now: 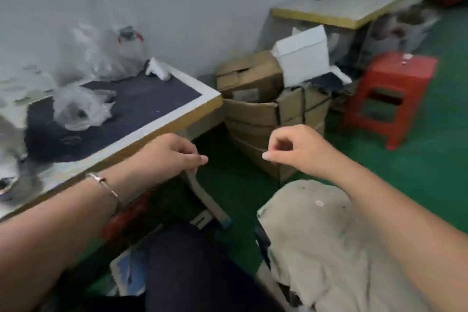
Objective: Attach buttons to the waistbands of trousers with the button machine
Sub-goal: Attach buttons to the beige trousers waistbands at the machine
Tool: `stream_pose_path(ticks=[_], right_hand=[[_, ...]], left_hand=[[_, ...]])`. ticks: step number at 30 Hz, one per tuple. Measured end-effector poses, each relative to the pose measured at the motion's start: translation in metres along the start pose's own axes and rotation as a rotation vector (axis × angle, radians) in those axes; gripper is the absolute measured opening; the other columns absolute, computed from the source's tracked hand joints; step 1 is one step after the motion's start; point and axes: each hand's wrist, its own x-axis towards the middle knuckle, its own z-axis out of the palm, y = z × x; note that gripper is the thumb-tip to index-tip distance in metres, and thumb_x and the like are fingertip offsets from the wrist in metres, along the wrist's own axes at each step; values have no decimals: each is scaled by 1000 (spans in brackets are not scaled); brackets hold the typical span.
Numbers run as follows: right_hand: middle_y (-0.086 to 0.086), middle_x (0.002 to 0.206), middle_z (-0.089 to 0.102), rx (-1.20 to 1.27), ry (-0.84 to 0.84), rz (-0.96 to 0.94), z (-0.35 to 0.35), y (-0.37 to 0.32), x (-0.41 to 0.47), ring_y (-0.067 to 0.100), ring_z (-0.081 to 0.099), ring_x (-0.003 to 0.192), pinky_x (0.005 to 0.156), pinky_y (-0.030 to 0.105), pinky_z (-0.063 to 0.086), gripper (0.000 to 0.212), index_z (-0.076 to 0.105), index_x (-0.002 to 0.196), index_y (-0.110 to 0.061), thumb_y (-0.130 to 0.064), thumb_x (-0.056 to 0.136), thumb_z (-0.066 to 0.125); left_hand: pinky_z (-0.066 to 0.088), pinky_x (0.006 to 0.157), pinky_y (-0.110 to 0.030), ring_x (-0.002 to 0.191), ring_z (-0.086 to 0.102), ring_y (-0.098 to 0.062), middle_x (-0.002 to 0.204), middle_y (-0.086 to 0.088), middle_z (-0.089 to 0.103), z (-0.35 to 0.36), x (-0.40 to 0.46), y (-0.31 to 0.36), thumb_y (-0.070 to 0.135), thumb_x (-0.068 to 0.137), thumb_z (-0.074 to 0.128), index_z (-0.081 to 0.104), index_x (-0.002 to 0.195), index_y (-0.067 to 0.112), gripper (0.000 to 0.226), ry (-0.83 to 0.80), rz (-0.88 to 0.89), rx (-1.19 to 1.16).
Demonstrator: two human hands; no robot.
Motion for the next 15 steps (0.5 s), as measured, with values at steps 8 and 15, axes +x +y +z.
stream_pose_path(ticks=[8,15], right_hand=[[-8,78,67,-128,264,729,2,177,-138,13,62,76,65,25,41,23,63,72,-29,-8,76,71],[-6,148,37,-343,160,848,52,222,-148,19,34,135,108,32,29,87,34,145,-27,-69,74,61]], left_hand=[[46,71,-16,96,58,-3,109,14,64,201,104,60,29,95,60,68,108,31,15,-417,139,-51],[37,107,-26,129,44,-15,145,10,40,278,122,66,37,92,62,44,142,35,53,-544,251,155]])
